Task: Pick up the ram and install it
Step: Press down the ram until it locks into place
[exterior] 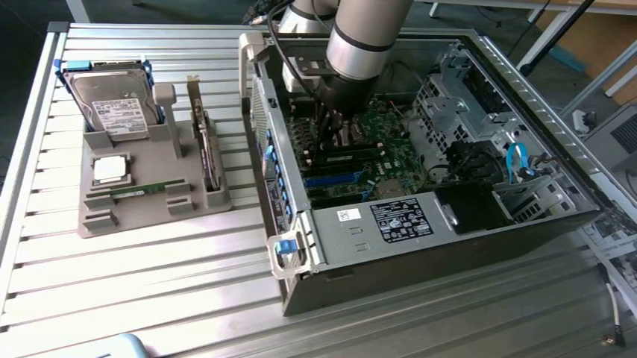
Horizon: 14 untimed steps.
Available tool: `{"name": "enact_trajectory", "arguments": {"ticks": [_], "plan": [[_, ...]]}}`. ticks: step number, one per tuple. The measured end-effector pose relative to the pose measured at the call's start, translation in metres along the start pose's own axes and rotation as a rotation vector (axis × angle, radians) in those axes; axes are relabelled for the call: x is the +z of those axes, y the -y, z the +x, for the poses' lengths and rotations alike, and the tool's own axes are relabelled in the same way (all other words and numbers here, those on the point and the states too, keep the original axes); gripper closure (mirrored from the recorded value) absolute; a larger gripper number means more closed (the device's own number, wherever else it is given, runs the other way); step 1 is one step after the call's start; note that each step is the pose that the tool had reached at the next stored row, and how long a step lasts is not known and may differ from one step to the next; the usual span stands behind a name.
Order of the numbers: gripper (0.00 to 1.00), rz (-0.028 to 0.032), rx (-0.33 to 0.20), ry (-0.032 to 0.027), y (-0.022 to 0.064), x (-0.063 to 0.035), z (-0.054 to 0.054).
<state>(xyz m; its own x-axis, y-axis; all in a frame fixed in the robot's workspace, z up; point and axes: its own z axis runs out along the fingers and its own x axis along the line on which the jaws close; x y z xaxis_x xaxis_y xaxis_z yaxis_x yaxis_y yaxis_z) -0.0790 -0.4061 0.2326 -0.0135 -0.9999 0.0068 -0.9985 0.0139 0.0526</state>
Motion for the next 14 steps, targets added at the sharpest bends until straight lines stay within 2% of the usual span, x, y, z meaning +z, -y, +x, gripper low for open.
{"name": "enact_trajectory", "arguments": {"ticks": [14], "plan": [[0.89, 0.0001, 0.0, 0.0002, 0.0001, 0.0022, -0.0001]]}}
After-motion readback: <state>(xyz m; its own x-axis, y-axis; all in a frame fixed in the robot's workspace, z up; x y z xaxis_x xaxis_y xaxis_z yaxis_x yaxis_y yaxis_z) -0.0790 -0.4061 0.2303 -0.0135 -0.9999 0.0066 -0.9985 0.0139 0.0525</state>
